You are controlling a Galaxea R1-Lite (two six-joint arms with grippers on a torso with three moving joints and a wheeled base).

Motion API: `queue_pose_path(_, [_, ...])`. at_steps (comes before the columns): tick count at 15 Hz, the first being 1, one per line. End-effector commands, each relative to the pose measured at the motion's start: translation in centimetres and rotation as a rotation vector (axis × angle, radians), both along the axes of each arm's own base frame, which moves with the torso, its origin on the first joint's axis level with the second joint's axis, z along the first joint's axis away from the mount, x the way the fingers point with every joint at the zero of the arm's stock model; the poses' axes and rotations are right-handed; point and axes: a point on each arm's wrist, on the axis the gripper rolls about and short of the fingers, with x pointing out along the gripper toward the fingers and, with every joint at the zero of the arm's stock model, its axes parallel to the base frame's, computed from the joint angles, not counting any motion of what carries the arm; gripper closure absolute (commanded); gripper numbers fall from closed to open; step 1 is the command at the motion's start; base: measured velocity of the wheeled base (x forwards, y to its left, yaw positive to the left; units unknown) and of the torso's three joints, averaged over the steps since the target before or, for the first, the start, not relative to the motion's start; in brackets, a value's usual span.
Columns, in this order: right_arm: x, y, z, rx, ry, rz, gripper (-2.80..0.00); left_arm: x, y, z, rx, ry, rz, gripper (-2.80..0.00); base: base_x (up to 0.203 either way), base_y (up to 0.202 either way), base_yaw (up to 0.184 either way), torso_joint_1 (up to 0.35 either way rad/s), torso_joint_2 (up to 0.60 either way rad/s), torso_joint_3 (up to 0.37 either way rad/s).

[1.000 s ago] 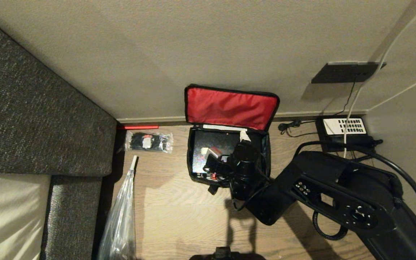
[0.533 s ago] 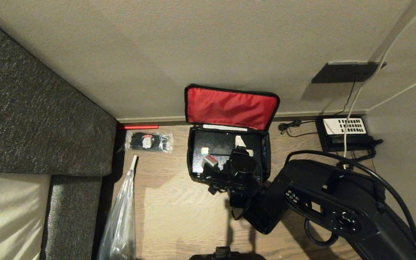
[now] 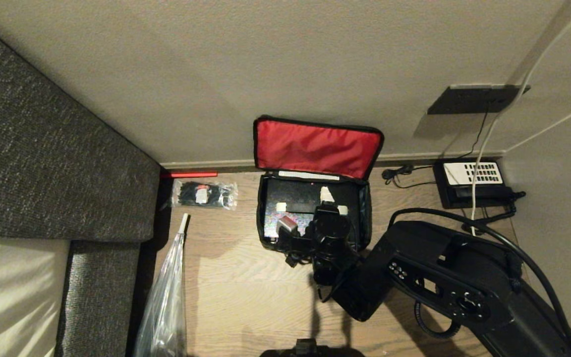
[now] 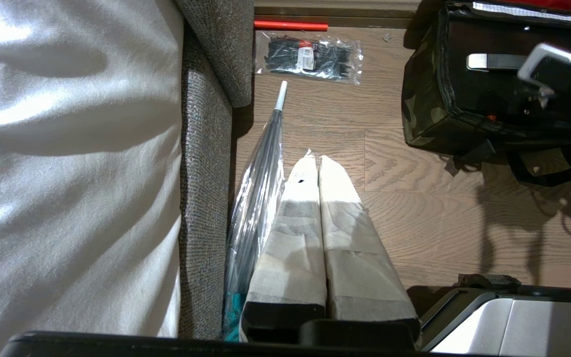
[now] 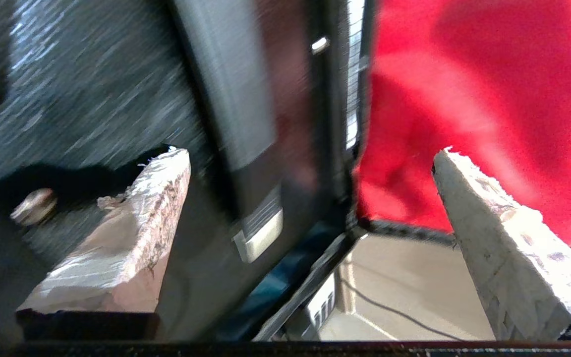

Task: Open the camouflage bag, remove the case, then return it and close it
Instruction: Grip the handle

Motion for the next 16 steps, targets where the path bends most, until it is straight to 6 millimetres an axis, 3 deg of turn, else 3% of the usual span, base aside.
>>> queue_pose_path(1, [0.4, 0.1, 0.6, -0.009, -0.026, -0.008, -2.80, 0.0, 0.0, -0.1, 0.000, 0.001, 0.001, 0.00, 0.000, 0.000, 0.000, 0.000, 0.00, 0.000])
queue_pose_path(16, [4.1, -1.5, -0.5, -0.048, -0.074, -0.051, -2.80, 0.0, 0.0, -0.1, 0.000, 0.001, 0.001, 0.00, 0.000, 0.000, 0.000, 0.000, 0.00, 0.000])
